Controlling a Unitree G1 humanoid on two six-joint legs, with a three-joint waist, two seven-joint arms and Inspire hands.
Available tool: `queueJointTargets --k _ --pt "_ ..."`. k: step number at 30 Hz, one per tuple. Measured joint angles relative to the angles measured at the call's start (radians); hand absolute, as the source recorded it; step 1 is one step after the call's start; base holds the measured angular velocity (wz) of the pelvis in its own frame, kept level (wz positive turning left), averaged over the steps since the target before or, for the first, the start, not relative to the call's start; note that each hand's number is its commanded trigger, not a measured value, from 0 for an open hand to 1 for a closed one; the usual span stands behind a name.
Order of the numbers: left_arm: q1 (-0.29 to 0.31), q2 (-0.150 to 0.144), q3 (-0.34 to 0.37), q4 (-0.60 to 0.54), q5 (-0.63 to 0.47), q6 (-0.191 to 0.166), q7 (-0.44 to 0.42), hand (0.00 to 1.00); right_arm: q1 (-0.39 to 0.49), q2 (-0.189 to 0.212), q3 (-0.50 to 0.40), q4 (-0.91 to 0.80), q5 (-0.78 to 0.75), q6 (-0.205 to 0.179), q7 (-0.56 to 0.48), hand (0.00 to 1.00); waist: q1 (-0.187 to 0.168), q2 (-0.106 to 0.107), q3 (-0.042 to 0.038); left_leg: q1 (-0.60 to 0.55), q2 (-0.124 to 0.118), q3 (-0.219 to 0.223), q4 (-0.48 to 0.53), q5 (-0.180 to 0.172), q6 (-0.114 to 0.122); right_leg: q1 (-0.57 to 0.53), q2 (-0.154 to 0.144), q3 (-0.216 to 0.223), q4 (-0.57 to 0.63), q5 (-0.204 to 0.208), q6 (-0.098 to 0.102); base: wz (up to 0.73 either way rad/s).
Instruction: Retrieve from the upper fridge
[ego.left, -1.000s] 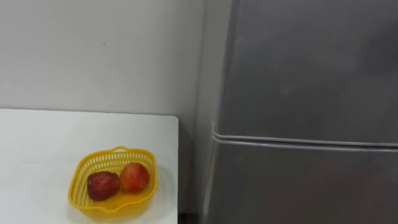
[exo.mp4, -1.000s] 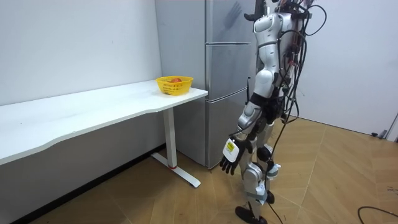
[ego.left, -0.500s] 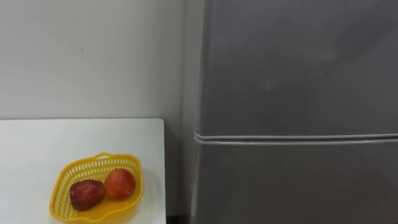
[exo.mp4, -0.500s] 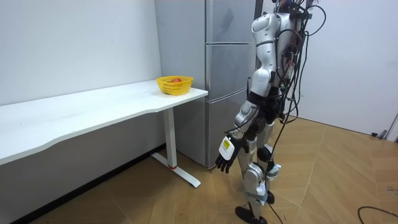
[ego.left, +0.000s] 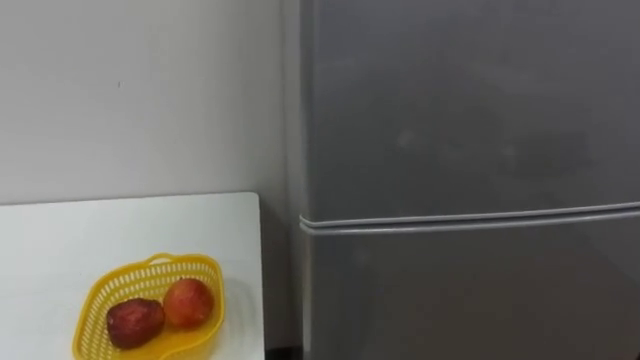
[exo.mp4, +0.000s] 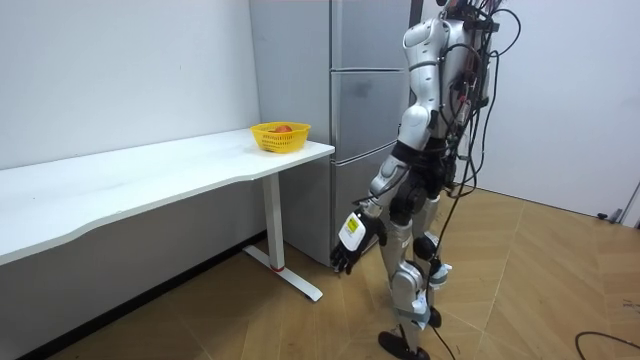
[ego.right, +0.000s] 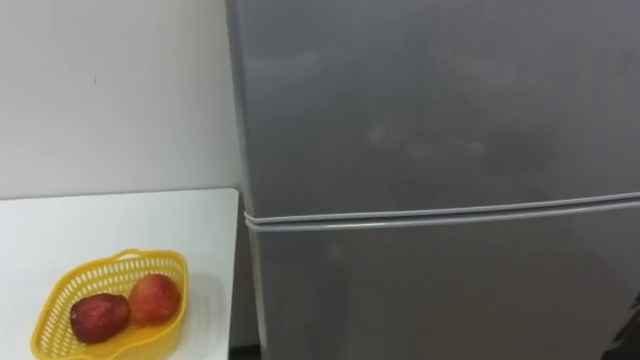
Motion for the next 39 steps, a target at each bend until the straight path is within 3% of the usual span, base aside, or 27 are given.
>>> queueJointTargets --k 5,11,13,19,22,28,39 --pt "0.003 -0.01 0.0 -0.019 0.001 0.013 0.003 0.0 0.018 0.041 0.035 0.113 -0.004 0.016 0.022 0.0 -0.009 0.009 -0.0009 0.003 -0.001 0.0 0.0 0.0 0.0 0.003 0.0 0.003 -0.001 -0.001 0.0 0.0" --pt "0.002 -0.04 0.008 -0.014 0.0 0.012 0.009 0.0 0.084 0.081 0.199 0.454 -0.107 0.038 0.139 0.0 -0.002 0.015 -0.0001 0.007 -0.002 0.001 0.005 0.0 0.0 0.014 0.0 0.012 -0.009 -0.002 0.001 0.02" --pt "0.007 -0.049 0.008 0.006 0.005 0.015 0.009 0.0 0.12 0.111 0.246 0.628 -0.183 0.074 0.231 0.0 0.011 0.017 -0.0028 0.013 -0.004 -0.003 0.009 0.0 0.0 0.03 -0.004 0.002 -0.014 -0.007 0.002 0.16" --pt "0.009 -0.065 0.012 0.062 0.001 0.022 -0.001 0.0 0.135 0.117 0.493 0.966 -0.44 0.173 0.518 0.0 0.053 0.016 -0.0015 0.03 -0.004 -0.002 0.009 0.0 0.0 0.038 -0.002 0.011 -0.016 -0.014 0.0 -0.01" --pt "-0.005 -0.066 0.003 0.077 0.001 0.034 -0.002 0.0 0.124 0.119 0.54 1.02 -0.554 0.199 0.6 0.0 0.071 0.017 0.0008 0.034 -0.005 -0.005 0.009 0.0 0.0 0.04 -0.003 0.009 -0.015 -0.014 0.0 0.02" --pt "-0.024 -0.068 -0.032 0.11 0.002 0.042 -0.005 0.0 0.085 0.125 0.568 1.03 -0.702 0.229 0.67 0.0 0.072 0.015 0.0043 0.045 -0.005 -0.009 0.009 0.0 0.0 0.054 -0.005 -0.002 -0.012 -0.015 0.0 0.05" --pt "-0.052 -0.073 -0.033 0.134 0.004 0.078 -0.044 0.0 0.036 0.14 0.59 1.052 -0.789 0.27 0.751 0.0 0.085 0.016 0.0079 0.044 -0.006 -0.017 0.01 0.0 0.0 0.057 -0.007 -0.01 -0.012 -0.016 0.001 0.03"
